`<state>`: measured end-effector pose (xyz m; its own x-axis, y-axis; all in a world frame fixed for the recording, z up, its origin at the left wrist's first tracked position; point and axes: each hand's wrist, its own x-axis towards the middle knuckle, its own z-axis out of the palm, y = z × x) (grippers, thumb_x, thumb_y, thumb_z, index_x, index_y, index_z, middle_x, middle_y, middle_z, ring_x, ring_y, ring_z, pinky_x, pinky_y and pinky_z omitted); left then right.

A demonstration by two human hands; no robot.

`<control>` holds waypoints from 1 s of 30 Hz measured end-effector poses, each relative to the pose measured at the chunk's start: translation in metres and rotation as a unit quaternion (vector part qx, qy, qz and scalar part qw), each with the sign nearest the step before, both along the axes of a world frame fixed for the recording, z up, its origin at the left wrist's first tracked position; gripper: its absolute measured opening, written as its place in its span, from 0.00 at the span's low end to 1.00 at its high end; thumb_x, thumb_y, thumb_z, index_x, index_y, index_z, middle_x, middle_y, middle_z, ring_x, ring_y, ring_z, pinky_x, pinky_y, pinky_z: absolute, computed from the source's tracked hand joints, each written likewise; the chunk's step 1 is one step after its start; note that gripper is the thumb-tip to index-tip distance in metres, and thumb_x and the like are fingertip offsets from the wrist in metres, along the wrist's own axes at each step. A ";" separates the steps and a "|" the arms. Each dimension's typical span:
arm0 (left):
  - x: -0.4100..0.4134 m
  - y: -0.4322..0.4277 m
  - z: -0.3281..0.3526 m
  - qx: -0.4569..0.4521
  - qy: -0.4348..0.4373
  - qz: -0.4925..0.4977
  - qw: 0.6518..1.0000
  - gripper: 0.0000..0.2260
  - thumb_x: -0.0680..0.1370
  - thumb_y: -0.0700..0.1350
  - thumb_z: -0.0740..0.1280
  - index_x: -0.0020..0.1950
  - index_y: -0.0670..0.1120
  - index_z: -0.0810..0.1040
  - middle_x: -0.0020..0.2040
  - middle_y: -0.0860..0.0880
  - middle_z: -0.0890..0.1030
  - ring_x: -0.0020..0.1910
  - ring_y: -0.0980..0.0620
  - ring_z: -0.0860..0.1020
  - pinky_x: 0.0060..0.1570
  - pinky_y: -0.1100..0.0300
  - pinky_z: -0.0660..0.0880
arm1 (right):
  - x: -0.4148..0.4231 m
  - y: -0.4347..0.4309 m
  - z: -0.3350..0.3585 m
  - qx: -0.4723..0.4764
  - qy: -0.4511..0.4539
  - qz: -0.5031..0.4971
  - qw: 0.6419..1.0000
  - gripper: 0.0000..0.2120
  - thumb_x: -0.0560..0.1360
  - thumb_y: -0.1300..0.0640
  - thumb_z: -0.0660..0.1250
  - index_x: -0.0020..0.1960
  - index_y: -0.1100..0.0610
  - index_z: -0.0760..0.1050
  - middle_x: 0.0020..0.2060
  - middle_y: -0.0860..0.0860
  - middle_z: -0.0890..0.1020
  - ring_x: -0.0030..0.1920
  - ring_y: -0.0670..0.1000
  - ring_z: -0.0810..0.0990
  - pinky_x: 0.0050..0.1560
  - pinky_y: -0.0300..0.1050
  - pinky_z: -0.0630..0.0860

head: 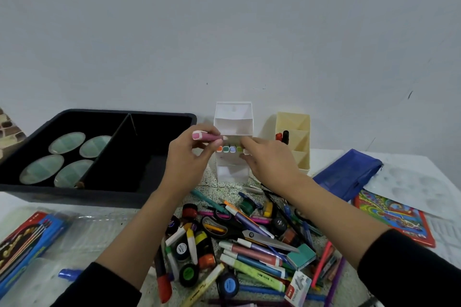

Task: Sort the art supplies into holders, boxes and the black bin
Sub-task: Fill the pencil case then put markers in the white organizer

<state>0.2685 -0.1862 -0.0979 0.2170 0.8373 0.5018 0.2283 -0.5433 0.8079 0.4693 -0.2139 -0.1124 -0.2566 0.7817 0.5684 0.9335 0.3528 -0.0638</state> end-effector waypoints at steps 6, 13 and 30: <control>-0.007 -0.001 -0.002 0.053 0.091 -0.002 0.994 0.08 0.80 0.43 0.70 0.60 0.48 0.80 0.52 0.54 0.83 0.47 0.58 0.80 0.47 0.71 0.72 | -0.007 0.005 0.006 -0.042 -0.126 -0.055 0.990 0.31 0.56 0.74 0.73 0.55 0.59 0.66 0.23 0.49 0.67 0.20 0.46 0.47 0.25 0.37 0.42; -0.010 0.009 -0.008 0.141 0.188 0.014 0.972 0.06 0.80 0.41 0.70 0.57 0.44 0.83 0.52 0.51 0.79 0.49 0.55 0.77 0.50 0.62 0.75 | -0.007 0.003 0.003 -0.058 -0.124 -0.026 0.990 0.16 0.71 0.62 0.71 0.56 0.58 0.71 0.38 0.52 0.81 0.22 0.52 0.61 0.23 0.39 0.48; -0.003 0.021 -0.001 0.221 0.220 0.085 0.946 0.07 0.78 0.43 0.72 0.55 0.46 0.78 0.53 0.52 0.77 0.40 0.59 0.75 0.40 0.56 0.76 | -0.013 0.009 0.020 0.006 0.006 0.006 1.000 0.05 0.76 0.59 0.66 0.48 0.58 0.80 0.41 0.49 0.83 0.43 0.52 0.67 0.39 0.53 0.73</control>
